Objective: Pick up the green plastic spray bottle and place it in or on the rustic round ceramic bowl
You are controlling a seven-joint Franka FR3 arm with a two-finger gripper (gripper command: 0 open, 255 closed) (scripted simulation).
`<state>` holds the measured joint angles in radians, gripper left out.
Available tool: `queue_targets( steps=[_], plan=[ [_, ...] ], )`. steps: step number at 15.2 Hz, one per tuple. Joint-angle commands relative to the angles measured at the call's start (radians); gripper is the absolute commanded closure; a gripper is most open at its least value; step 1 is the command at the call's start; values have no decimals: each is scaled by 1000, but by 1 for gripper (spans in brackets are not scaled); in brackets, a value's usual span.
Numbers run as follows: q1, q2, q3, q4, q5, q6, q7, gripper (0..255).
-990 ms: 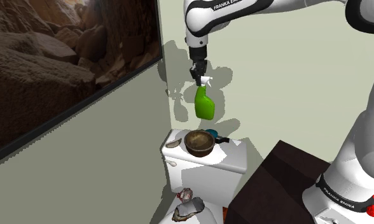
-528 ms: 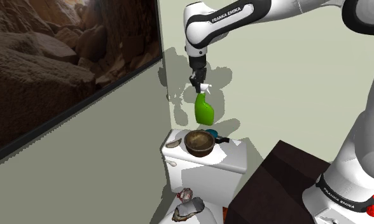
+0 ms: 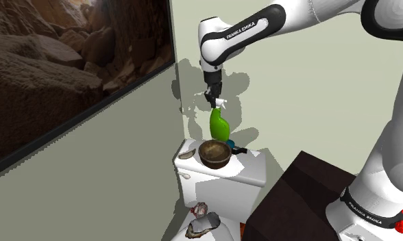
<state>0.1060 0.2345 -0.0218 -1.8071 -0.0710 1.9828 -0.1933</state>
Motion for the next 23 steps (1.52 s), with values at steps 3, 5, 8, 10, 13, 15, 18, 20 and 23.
queue_targets(
  steps=[3, 5, 8, 10, 13, 15, 18, 20, 23],
  plan=[
    [0, 17, 0, -29, -1, 47, 3, 255],
    [0, 28, 0, -43, -2, 71, 5, 255],
    [0, 45, 0, -62, -3, 107, 7, 255],
    [-1, 56, -1, -73, -3, 130, 9, 255],
    [-1, 76, -1, -88, -4, 164, 11, 255],
    [-1, 79, -1, -90, -5, 169, 12, 255],
    [-1, 79, -1, -90, -5, 169, 12, 255],
    [-1, 79, -1, -90, -5, 169, 12, 255],
    [-1, 79, -1, -90, -5, 169, 12, 0]
  ],
)
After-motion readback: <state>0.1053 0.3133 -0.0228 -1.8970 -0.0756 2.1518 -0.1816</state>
